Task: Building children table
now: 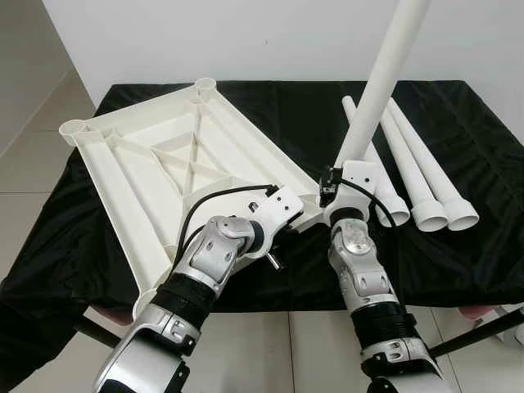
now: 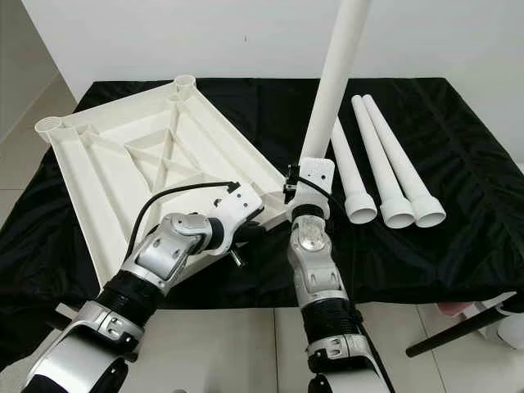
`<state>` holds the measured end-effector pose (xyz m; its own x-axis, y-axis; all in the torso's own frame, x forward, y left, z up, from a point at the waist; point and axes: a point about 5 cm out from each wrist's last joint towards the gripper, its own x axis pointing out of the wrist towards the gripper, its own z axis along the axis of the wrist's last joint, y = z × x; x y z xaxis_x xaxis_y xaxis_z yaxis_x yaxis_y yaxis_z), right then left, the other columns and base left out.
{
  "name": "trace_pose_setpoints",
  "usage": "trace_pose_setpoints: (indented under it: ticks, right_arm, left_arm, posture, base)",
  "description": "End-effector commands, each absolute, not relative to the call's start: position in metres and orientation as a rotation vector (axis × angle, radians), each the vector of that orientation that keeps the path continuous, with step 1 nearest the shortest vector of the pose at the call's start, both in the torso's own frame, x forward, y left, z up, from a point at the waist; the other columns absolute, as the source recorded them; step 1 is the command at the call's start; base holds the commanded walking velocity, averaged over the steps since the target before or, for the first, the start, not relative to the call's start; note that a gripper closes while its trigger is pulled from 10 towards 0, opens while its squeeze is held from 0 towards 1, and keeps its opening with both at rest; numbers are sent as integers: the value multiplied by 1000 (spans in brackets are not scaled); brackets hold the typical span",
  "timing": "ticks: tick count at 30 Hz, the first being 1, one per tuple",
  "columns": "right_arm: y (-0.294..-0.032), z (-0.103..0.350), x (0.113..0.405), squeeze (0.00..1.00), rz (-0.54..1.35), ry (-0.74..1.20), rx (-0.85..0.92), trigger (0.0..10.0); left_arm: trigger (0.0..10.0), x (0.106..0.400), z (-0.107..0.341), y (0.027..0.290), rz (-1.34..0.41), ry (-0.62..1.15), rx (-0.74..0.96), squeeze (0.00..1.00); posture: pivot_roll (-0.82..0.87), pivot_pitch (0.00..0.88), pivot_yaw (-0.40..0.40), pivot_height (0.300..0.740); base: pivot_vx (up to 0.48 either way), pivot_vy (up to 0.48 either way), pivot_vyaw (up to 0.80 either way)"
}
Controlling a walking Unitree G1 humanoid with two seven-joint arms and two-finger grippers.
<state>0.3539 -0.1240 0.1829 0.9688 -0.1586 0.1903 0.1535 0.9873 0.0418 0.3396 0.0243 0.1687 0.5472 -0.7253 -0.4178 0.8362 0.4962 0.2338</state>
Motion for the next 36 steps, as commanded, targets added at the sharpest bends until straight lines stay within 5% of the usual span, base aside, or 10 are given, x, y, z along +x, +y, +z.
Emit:
trace_pose_setpoints:
  ticks: [1, 34, 35, 36]
  right_arm:
    - [-141, 141, 349, 0, -266, -9, 13, 10000]
    - [-122, 142, 354, 0, -376, -35, 33, 10000]
    - [-122, 142, 354, 204, -369, -36, 38, 10000]
    - [-122, 142, 354, 204, -369, -36, 38, 10000]
  left_arm:
    - [10000, 346, 169, 35, -792, 260, 461, 0]
    - [10000, 349, 170, 37, -768, 254, 456, 0]
    - [10000, 349, 170, 37, -767, 254, 456, 0]
    - [10000, 349, 170, 37, -767, 254, 456, 0]
  posture:
    - [-107, 139, 64, 740]
    - [-100, 111, 40, 740]
    - [-100, 111, 40, 740]
    - [-100, 111, 40, 740]
  base:
    - [0, 0, 0]
    - [0, 0, 0]
    - [0, 0, 0]
    - [0, 0, 0]
